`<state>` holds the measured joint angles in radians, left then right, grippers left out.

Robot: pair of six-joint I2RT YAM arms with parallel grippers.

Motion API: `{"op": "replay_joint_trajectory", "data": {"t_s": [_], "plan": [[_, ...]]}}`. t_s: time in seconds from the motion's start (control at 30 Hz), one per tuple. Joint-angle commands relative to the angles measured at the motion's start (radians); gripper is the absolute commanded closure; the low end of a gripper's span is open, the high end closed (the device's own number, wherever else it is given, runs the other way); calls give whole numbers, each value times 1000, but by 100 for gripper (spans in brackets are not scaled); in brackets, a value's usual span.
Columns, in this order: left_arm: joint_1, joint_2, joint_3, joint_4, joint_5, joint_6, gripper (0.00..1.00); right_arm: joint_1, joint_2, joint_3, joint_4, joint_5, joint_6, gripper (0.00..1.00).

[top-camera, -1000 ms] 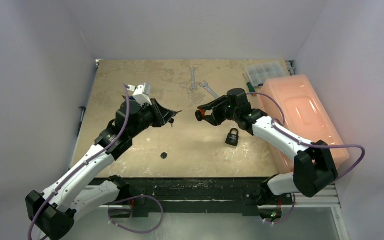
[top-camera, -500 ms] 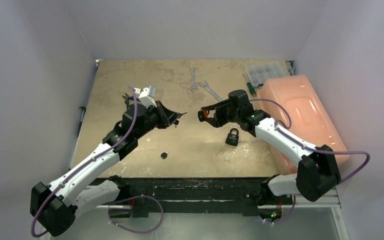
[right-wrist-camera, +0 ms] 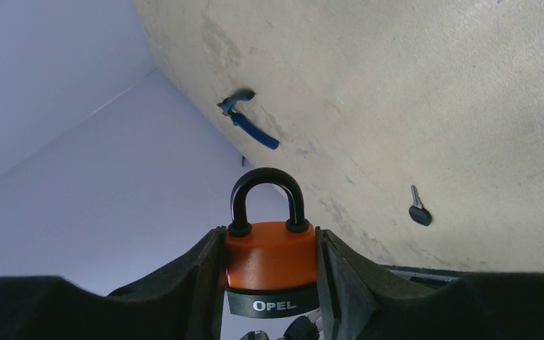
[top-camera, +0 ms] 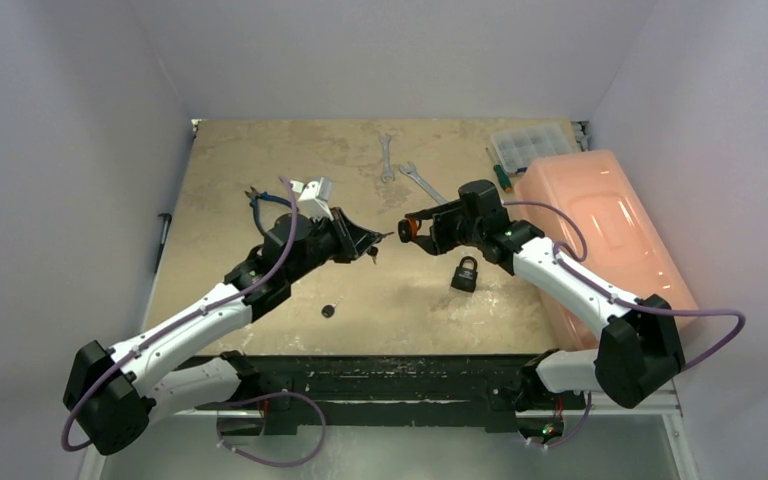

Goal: Unlock with the key

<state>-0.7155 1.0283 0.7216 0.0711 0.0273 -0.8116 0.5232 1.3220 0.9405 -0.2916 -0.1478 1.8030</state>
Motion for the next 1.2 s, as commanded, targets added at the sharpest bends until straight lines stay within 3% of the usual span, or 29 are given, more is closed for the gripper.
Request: {"op": "replay_joint_trajectory", "data": {"t_s": [0.0,0.27,1.17], "plan": [[-15,26,5,97,-24,-9,100,0,2,37,7,10,34,100],[-33,60,10,111,-97,-23,100,0,19,49,11,-9,33,100],[-64,107,-27,167,-103,-34,100,0,34,54,31,-35,25,100]]}}
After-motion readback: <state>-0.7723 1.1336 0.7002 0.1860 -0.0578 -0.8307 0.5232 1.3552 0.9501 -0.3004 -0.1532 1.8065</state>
